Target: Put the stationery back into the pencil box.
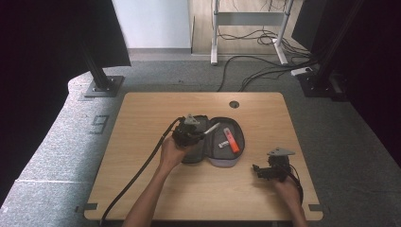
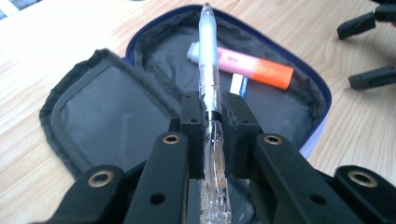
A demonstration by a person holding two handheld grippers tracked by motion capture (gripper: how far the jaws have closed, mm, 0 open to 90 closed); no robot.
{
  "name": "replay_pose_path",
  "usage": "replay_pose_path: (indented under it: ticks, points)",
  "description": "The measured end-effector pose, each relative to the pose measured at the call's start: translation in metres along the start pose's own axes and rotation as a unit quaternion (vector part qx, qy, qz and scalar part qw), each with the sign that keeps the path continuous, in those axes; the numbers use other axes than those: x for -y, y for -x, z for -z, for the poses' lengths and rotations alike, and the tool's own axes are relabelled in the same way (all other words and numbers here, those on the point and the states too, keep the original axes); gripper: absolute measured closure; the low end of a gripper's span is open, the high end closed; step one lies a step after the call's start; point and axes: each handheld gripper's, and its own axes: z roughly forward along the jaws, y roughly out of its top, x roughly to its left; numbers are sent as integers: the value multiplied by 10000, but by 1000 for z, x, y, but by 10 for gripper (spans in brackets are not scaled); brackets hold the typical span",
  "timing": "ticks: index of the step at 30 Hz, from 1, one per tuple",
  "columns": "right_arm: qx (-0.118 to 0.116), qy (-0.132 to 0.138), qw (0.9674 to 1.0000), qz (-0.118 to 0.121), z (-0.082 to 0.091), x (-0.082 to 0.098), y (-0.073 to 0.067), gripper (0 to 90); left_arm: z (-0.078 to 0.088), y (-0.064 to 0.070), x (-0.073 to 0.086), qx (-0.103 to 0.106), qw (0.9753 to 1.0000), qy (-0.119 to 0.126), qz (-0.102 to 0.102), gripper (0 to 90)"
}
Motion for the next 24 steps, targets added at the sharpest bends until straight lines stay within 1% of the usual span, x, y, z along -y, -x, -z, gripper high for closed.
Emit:
replay_pose_path:
  ticks: [2, 5, 8, 12, 15, 19, 21, 24]
  points:
    - [-2, -2, 10000, -4, 0, 0, 0, 62, -3, 0, -2, 22, 10000, 8, 18, 799]
    - [-2, -2, 10000, -5, 0, 0, 0, 61, -10, 1, -6, 8, 10000, -52, -24, 799]
    - [-3, -3, 10000, -4, 0, 0, 0, 61, -15, 2, -9, 28, 10000, -19, 3, 799]
    - [-9, -11, 10000, -7, 0, 0, 0, 60, -24, 3, -14, -2, 10000, -86, -35, 799]
    - [-8, -9, 10000, -8, 0, 0, 0, 60, -30, 4, -18, 19, 10000, -63, -27, 799]
    - [-8, -11, 10000, -7, 0, 0, 0, 60, -39, 6, -22, -11, 9999, -118, -53, 799]
    - [-7, -8, 10000, -7, 0, 0, 0, 60, -43, 7, -23, -2, 9999, -103, -59, 799]
    - [-8, -10, 10000, -6, 0, 0, 0, 60, -48, 8, -23, 15, 10000, -62, -13, 798]
